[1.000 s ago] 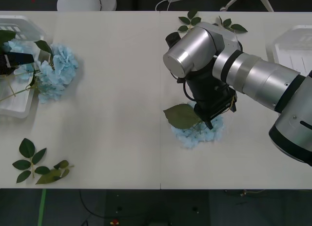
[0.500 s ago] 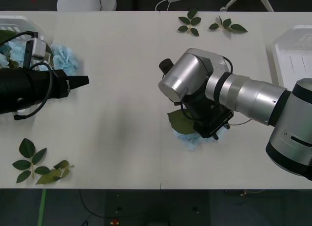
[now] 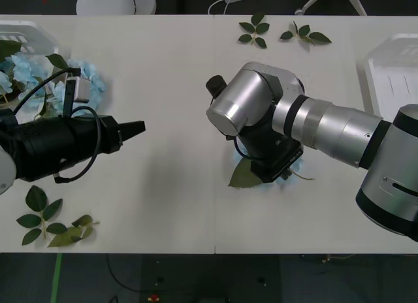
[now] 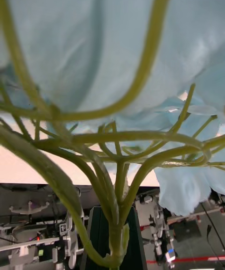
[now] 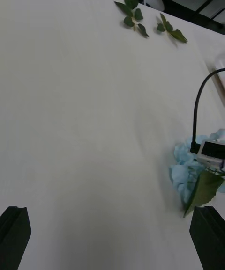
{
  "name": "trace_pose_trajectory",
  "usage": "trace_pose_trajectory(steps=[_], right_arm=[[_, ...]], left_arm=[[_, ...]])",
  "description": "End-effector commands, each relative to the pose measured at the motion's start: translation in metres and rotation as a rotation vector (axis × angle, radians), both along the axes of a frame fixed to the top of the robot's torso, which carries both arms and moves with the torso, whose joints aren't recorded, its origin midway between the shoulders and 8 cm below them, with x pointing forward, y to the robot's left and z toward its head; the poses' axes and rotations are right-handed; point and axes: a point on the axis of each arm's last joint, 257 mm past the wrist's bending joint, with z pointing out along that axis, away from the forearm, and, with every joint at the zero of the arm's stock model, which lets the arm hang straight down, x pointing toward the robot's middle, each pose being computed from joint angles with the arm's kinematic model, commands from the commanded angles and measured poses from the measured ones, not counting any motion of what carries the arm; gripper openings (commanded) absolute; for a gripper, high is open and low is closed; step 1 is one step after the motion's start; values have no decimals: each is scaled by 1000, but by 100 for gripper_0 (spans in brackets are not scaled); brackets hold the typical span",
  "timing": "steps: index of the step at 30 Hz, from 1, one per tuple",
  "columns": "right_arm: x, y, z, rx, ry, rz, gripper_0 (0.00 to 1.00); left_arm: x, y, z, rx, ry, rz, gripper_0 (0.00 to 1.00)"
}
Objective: Place the red flowers into the right box and the blue flowers into the left box. If a person shows an open palm, hand one flower to the person first, then continue sorting.
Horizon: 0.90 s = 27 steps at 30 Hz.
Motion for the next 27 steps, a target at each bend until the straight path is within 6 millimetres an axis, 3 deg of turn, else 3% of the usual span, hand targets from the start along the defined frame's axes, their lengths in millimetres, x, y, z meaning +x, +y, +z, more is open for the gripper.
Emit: trace_pose_trajectory(steps=[1, 4, 8, 9, 10, 13, 15, 19, 23, 27], right_arm=[[32, 41, 50, 208, -107, 109, 0], [48, 66, 80, 365, -184, 168, 0], [66, 96, 120, 497, -320, 278, 0], [73, 111, 136, 562, -377, 314, 0], [73, 111, 136, 562, -377, 314, 0], [95, 156, 171, 768, -520, 383, 0], [104, 176, 186, 837, -582, 441, 0], [119, 218, 234, 1012, -727, 565, 0], [112, 261, 283, 1254, -831, 629, 0], [100, 288, 316, 1428, -886, 638, 0]], left_arm=[[-31, -7, 29, 91, -94, -91, 100], [-46, 4, 51, 148, -71, -101, 100], [-70, 15, 64, 210, -55, -147, 100], [-77, 18, 66, 228, -71, -185, 100], [-77, 18, 66, 228, -71, -185, 100], [-90, 30, 54, 262, -135, -275, 100], [-95, 28, 51, 212, -164, -316, 100], [-97, 31, 47, 174, -286, -392, 100], [-103, 34, 33, 148, -343, -442, 100], [-99, 37, 24, 155, -381, -458, 100]])
